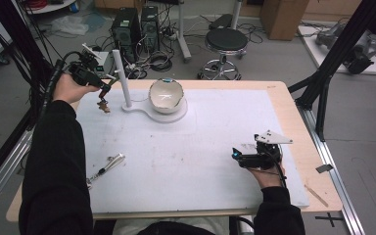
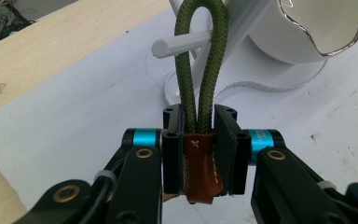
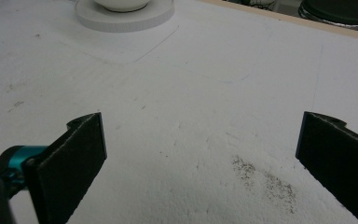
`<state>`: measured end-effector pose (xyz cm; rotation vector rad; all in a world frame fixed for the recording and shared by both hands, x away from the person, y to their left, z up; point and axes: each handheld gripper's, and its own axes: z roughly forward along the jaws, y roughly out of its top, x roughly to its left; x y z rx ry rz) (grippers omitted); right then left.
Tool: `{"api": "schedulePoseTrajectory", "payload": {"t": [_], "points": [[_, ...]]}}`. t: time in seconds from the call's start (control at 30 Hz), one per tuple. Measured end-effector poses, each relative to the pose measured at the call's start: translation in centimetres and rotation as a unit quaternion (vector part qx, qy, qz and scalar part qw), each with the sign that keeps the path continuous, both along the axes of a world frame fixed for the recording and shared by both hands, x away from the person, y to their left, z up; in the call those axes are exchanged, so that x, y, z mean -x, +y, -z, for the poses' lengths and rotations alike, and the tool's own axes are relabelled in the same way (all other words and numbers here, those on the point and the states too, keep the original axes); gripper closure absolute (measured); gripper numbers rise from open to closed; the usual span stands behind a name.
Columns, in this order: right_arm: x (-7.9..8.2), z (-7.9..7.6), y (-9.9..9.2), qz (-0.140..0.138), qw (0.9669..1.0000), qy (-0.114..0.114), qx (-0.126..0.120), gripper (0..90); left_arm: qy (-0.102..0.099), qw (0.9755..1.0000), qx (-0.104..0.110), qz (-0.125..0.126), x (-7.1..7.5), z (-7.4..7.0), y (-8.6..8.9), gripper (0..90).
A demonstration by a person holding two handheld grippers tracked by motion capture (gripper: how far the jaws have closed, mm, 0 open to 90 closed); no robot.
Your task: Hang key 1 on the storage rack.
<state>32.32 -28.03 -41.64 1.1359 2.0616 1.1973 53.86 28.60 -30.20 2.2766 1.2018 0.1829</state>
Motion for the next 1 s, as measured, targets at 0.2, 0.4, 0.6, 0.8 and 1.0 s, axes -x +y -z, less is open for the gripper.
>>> {"api": "schedulePoseTrajectory", "payload": {"t": [0.2,0.4,0.6,0.8,1.0], "points": [[0.0,0.0,0.0,-0.001,1.0,-0.001,0.0,0.8,-0.014,0.9994,-0.031,0.008,0.1,0.7,-1.0,73.2],[-0.1,0.0,-0.1,-0.002,1.0,-0.002,0.0,0.8,-0.029,0.9977,-0.061,0.001,0.6,0.4,-1.3,68.0],[0.0,0.0,-0.1,-0.002,1.0,-0.003,0.0,0.8,-0.042,0.9986,-0.022,-0.023,1.1,-0.5,-0.4,43.3],[0.0,0.0,0.0,-0.001,1.0,-0.004,0.0,0.8,-0.046,0.998,-0.024,-0.038,1.7,-1.0,0.2,12.9],[0.0,0.0,0.0,-0.002,1.0,-0.003,0.001,0.8,-0.059,0.9977,0.002,-0.034,2.8,-1.4,1.2,1.7]]}}
